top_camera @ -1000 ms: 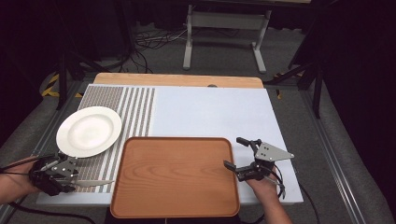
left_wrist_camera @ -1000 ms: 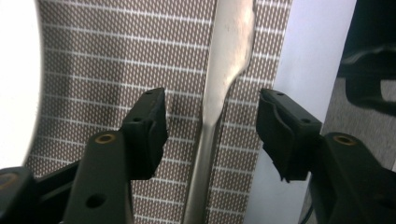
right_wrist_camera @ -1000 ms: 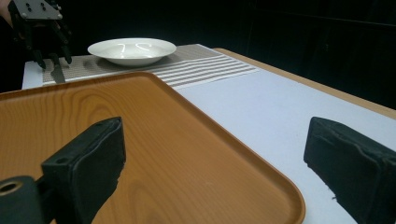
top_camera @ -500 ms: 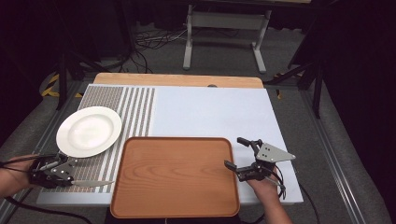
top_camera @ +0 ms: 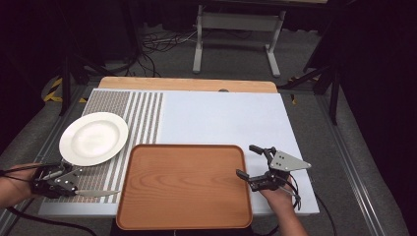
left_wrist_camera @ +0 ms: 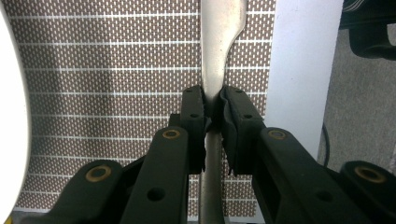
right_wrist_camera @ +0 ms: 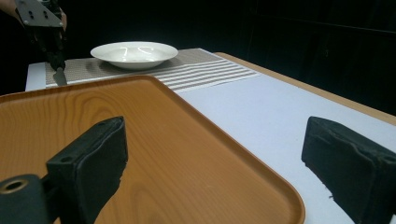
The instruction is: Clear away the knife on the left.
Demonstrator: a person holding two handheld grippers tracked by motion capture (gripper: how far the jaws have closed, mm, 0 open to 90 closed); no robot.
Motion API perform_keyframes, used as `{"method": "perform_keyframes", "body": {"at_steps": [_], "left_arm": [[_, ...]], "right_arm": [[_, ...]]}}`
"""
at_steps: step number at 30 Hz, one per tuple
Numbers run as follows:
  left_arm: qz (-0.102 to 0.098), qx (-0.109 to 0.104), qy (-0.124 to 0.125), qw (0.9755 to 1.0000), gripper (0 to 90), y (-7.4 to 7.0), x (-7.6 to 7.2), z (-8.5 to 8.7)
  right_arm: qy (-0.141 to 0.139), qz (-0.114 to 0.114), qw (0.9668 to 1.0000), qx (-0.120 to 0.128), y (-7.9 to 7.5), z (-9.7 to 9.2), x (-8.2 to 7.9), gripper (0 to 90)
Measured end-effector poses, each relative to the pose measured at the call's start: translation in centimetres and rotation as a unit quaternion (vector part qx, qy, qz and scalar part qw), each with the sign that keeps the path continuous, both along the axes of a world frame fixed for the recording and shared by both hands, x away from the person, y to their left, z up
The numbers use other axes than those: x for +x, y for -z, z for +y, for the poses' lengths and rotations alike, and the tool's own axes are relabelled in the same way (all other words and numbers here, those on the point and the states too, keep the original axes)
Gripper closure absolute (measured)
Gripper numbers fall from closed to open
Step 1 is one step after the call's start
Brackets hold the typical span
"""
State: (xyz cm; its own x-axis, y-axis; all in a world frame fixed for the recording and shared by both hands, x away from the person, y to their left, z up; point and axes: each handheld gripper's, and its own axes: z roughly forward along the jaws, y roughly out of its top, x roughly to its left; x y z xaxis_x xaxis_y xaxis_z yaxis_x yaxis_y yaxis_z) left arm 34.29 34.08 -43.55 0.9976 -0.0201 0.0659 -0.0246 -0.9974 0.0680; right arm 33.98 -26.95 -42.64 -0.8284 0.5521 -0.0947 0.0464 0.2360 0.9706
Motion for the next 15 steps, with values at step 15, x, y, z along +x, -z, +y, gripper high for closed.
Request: {"method": "perform_keyframes", "body": {"at_steps": [15], "left_arm": [[-0.018, -0.003, -0.028, 0.9994, 80.1, -1.4, 0.0, 0.0]], "right_arm": [[0.0, 0.0, 1.0, 0.003, -0.1, -0.1, 0.0, 7.6]]}}
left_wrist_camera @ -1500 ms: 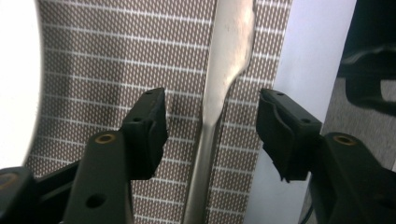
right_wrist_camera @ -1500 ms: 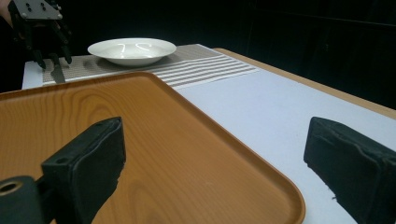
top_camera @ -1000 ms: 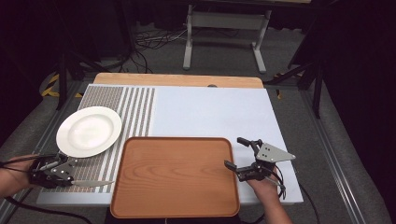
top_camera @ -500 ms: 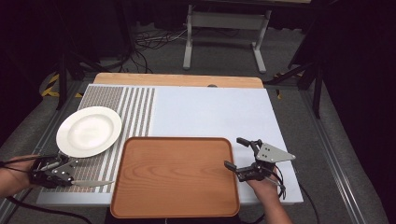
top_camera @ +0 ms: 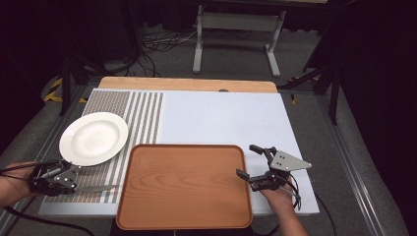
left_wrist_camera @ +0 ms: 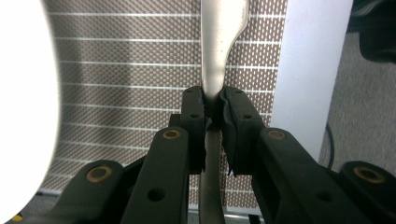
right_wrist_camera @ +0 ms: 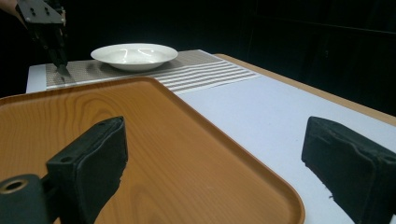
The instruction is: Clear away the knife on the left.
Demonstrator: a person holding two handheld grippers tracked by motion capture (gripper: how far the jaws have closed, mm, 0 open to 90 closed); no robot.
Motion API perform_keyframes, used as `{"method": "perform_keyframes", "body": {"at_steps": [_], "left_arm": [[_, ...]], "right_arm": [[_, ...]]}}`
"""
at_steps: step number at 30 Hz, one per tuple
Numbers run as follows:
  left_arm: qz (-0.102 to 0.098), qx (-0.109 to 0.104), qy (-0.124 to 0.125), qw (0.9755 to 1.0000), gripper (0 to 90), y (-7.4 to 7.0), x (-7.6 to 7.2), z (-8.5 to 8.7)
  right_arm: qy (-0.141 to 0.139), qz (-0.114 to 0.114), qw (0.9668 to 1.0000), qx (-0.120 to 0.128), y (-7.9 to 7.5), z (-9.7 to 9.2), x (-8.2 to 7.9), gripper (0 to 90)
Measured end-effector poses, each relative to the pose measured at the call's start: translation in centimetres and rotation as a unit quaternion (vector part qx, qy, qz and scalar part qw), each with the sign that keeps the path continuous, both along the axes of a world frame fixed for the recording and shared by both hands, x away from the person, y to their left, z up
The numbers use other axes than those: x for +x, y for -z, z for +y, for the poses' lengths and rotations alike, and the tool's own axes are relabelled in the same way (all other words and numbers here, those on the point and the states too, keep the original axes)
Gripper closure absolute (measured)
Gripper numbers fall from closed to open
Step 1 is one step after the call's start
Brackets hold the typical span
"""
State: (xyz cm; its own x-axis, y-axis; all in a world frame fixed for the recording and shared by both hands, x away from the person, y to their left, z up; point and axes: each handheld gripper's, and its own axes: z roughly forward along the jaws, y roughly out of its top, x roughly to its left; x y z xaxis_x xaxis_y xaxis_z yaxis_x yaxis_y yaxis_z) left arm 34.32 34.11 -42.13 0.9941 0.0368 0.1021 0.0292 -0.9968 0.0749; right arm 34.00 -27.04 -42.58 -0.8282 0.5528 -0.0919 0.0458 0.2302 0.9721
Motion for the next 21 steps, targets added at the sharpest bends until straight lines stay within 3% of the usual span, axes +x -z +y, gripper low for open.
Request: {"method": "perform_keyframes", "body": {"at_steps": [6, 14, 16, 21], "left_arm": [[-0.013, -0.023, -0.022, 0.9994, 80.1, -1.7, -0.1, -0.1], [-0.006, -0.052, -0.063, 0.9966, 80.1, -3.3, -0.1, -0.6], [-0.005, -0.061, -0.073, 0.9955, 80.1, -3.8, -0.1, -1.0], [0.005, -0.095, -0.107, 0.9898, 80.1, -5.2, 0.0, -1.7]], "right_arm": [[0.001, -0.001, 1.0, 0.003, 0.0, -0.1, 0.0, 7.6], [0.003, -0.002, 1.0, 0.006, -0.1, -0.2, 0.0, 7.6], [0.004, -0.001, 1.0, 0.004, -0.1, -0.2, 0.0, 7.6], [0.003, -0.002, 1.0, 0.005, -0.1, -0.2, 0.0, 7.6]]}}
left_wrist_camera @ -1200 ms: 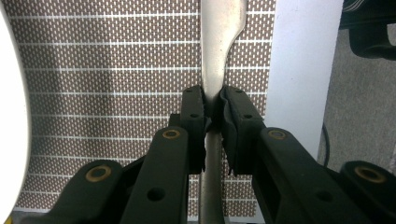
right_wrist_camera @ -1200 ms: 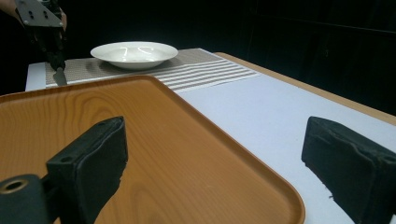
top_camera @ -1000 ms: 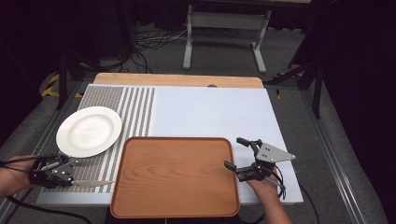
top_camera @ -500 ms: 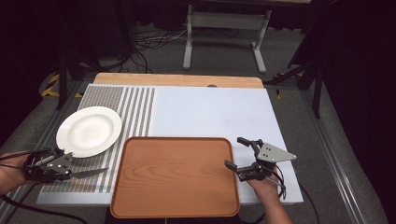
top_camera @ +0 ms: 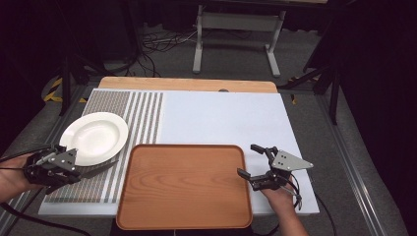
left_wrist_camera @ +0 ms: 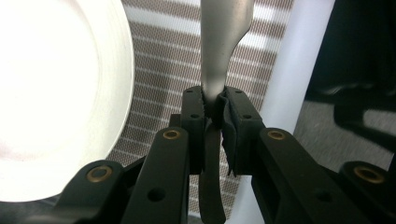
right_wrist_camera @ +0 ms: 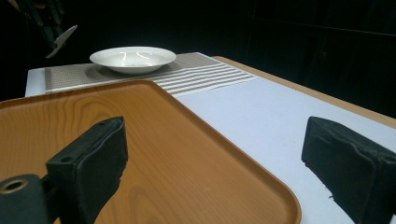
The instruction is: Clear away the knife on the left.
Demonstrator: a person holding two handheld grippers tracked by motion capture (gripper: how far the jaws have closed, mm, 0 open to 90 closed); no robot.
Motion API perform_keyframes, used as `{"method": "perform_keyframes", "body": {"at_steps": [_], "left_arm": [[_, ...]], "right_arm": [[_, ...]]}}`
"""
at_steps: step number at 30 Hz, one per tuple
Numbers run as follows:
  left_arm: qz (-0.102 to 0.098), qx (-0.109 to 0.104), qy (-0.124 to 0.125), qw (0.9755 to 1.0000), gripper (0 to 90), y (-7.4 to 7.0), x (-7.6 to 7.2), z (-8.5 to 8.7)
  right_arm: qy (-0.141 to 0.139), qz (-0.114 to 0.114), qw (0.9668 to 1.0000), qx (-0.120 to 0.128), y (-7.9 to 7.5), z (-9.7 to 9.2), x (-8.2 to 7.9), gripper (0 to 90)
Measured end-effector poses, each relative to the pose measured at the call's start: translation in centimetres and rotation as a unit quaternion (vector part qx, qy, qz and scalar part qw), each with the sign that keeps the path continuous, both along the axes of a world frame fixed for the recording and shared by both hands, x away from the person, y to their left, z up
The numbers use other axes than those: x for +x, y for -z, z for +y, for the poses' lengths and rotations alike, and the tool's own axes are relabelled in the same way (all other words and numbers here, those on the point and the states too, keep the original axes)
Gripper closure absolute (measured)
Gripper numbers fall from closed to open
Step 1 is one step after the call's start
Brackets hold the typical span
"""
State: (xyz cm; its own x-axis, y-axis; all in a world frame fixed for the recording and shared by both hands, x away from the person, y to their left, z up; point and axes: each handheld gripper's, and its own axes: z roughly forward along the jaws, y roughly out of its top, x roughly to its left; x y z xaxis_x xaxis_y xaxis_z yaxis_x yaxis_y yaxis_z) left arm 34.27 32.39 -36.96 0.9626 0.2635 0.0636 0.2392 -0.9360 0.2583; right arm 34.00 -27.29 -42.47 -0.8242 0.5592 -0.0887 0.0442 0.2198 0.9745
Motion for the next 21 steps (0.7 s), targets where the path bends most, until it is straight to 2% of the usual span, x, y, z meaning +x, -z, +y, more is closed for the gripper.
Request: {"method": "perform_keyframes", "body": {"at_steps": [3, 4, 5, 6, 9, 10, 15, 16, 18, 21], "left_arm": [[0.013, -0.015, -0.025, 0.9995, 80.1, -0.5, 0.2, -0.3], [0.013, -0.015, -0.025, 0.9995, 80.1, -0.5, 0.2, -0.3], [0.026, -0.026, -0.045, 0.9983, 80.1, -0.8, 0.4, -0.6], [0.032, -0.039, -0.047, 0.9976, 80.1, -1.0, 0.4, -0.8], [0.042, -0.059, -0.062, 0.9955, 80.1, -1.4, 0.5, -1.3], [0.042, -0.059, -0.062, 0.9955, 80.1, -1.4, 0.5, -1.3], [0.056, -0.092, -0.099, 0.9892, 80.1, -2.1, 0.8, -2.2], [0.056, -0.092, -0.099, 0.9892, 80.1, -2.1, 0.8, -2.2], [0.061, -0.105, -0.107, 0.9868, 80.1, -2.3, 0.8, -2.4], [0.064, -0.113, -0.112, 0.9852, 80.0, -2.6, 0.8, -3.1]], "right_arm": [[0.0, 0.0, 1.0, 0.001, 0.0, 0.0, 0.0, 7.6], [0.0, -0.001, 1.0, 0.001, 0.0, 0.0, 0.0, 7.6], [0.0, -0.001, 1.0, 0.001, 0.0, -0.1, 0.0, 7.6], [0.0, -0.001, 1.0, 0.001, 0.0, -0.1, 0.0, 7.6], [0.0, -0.001, 1.0, 0.0, 0.0, -0.1, 0.0, 7.6], [-0.001, -0.001, 1.0, 0.0, 0.0, -0.1, 0.0, 7.6], [0.0, -0.002, 1.0, 0.001, -0.1, -0.1, -0.1, 7.6], [0.0, -0.002, 1.0, 0.001, -0.1, -0.2, -0.1, 7.6], [0.0, -0.002, 1.0, 0.001, -0.1, -0.2, -0.1, 7.6], [-0.002, -0.001, 1.0, 0.0, -0.1, -0.1, 0.0, 7.6]]}}
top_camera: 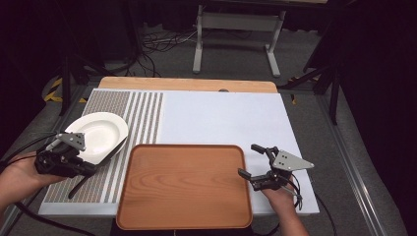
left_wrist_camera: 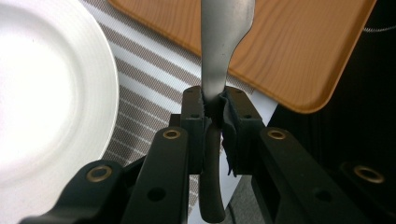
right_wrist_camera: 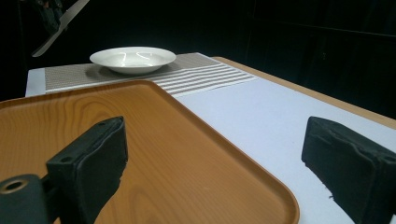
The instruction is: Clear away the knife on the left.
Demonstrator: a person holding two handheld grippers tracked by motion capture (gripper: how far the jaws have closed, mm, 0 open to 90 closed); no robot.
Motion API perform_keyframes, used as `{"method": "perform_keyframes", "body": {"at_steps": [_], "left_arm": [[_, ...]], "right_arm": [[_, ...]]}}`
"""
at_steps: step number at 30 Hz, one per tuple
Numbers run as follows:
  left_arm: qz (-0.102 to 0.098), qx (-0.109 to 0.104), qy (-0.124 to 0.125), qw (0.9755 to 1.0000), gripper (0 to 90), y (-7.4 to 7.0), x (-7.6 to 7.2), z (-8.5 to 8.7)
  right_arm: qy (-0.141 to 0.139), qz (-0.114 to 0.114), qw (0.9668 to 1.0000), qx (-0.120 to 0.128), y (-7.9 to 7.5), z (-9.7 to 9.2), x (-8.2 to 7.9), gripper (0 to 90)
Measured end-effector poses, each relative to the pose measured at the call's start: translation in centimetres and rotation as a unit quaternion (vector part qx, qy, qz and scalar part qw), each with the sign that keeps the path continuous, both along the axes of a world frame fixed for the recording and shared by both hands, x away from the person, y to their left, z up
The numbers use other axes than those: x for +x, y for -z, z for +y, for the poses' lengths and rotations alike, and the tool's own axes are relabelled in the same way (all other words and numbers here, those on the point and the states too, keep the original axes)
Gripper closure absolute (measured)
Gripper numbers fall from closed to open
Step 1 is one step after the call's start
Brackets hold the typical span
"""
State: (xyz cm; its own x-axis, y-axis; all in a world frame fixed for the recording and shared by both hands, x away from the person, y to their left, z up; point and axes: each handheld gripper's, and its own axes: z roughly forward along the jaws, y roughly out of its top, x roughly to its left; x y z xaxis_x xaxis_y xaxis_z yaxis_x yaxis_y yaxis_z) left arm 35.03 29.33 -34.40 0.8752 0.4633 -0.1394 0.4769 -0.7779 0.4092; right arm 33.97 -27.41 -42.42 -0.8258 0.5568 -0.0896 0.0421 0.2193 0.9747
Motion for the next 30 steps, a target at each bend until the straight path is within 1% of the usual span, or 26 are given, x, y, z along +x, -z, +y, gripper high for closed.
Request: {"method": "perform_keyframes", "body": {"at_steps": [1, 2, 3, 4, 7, 11, 12, 15, 18, 20, 21, 23, 24, 27, 29, 30], "left_arm": [[0.0, 0.0, 0.0, 1.0, 80.1, 0.0, 0.0, 0.0], [0.0, -0.004, -0.003, 1.0, 80.1, -0.1, 0.0, -0.1], [0.005, -0.016, -0.011, 0.9998, 80.0, -0.3, 0.0, -0.3], [0.005, -0.022, -0.015, 0.9996, 80.0, -0.3, 0.0, -0.4], [0.002, -0.032, -0.026, 0.9991, 80.1, -0.5, -0.1, -0.9], [0.006, -0.033, -0.045, 0.9984, 80.0, -0.5, -0.2, -1.6], [0.006, -0.033, -0.045, 0.9984, 80.1, -0.5, -0.2, -1.6], [0.013, -0.039, -0.054, 0.9977, 80.0, -0.3, -0.2, -2.4], [0.017, -0.043, -0.057, 0.9973, 80.0, -0.1, -0.3, -3.3], [0.019, -0.045, -0.06, 0.997, 80.1, 0.0, -0.3, -3.6], [0.022, -0.045, -0.057, 0.9971, 80.0, 0.1, -0.4, -4.3], [0.022, -0.038, -0.053, 0.9976, 80.0, 0.3, -0.4, -5.0], [0.022, -0.038, -0.053, 0.9976, 80.0, 0.3, -0.4, -5.0], [0.033, -0.043, -0.066, 0.9964, 80.0, 0.6, -0.3, -5.8], [0.039, -0.048, -0.069, 0.9957, 80.0, 0.8, -0.3, -6.1], [0.039, -0.048, -0.069, 0.9957, 80.0, 0.8, -0.3, -6.1]], "right_arm": [[0.0, 0.0, 1.0, 0.0, 0.0, 0.0, 0.0, 7.6], [0.001, 0.0, 1.0, -0.001, 0.0, 0.0, 0.0, 7.6], [0.0, -0.001, 1.0, 0.0, 0.0, 0.0, 0.0, 7.6], [0.0, -0.001, 1.0, 0.0, 0.0, 0.0, 0.0, 7.6], [0.0, -0.001, 1.0, 0.0, 0.0, 0.0, 0.0, 7.6], [-0.001, 0.0, 1.0, 0.0, 0.0, 0.1, 0.0, 7.6], [-0.001, 0.0, 1.0, 0.0, 0.0, 0.1, 0.0, 7.6], [-0.001, -0.002, 1.0, 0.0, 0.0, 0.0, -0.1, 7.6], [0.0, -0.002, 1.0, 0.0, 0.0, 0.0, -0.1, 7.6], [-0.001, -0.002, 1.0, -0.001, 0.0, 0.0, 0.0, 7.6], [-0.001, -0.001, 1.0, 0.0, 0.0, 0.0, 0.0, 7.6], [-0.002, -0.001, 1.0, 0.0, 0.0, 0.0, 0.0, 7.6], [-0.002, -0.001, 1.0, 0.0, 0.0, 0.0, 0.0, 7.6], [-0.002, -0.002, 1.0, -0.003, 0.0, 0.1, -0.1, 7.6], [-0.003, -0.003, 1.0, -0.004, 0.0, 0.1, -0.1, 7.6], [-0.003, -0.003, 1.0, -0.004, 0.0, 0.1, -0.1, 7.6]]}}
